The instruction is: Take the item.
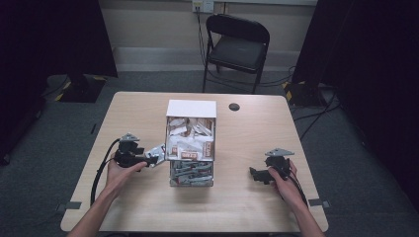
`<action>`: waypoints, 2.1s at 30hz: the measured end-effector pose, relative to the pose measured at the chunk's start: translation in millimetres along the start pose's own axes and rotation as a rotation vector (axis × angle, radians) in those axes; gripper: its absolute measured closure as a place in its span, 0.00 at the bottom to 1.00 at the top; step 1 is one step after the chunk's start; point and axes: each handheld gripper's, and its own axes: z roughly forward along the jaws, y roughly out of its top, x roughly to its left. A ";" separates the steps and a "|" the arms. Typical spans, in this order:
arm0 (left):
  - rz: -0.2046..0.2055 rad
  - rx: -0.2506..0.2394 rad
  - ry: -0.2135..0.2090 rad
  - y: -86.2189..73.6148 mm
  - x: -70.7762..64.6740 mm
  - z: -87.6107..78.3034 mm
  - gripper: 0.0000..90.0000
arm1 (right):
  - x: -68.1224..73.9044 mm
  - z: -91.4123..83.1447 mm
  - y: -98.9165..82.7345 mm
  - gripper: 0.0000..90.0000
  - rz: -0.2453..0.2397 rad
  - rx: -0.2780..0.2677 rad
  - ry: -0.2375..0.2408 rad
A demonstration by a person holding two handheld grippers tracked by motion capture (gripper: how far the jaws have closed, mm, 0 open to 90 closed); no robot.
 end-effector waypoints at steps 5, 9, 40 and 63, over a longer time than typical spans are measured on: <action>-0.006 -0.039 -0.004 1.8 0.5 -10.4 0.22 | 0.0 0.0 0.0 0.00 0.000 0.000 0.000; -0.003 -0.057 0.001 3.1 0.4 -19.5 0.22 | 0.0 0.0 0.1 0.00 0.000 0.000 0.000; -0.046 0.038 0.232 -40.5 17.4 -77.9 0.27 | 0.0 0.0 0.0 0.00 0.000 0.000 0.000; -0.073 0.025 0.349 -73.8 29.7 -58.5 0.15 | 0.1 -0.1 -0.1 0.00 0.001 0.000 -0.001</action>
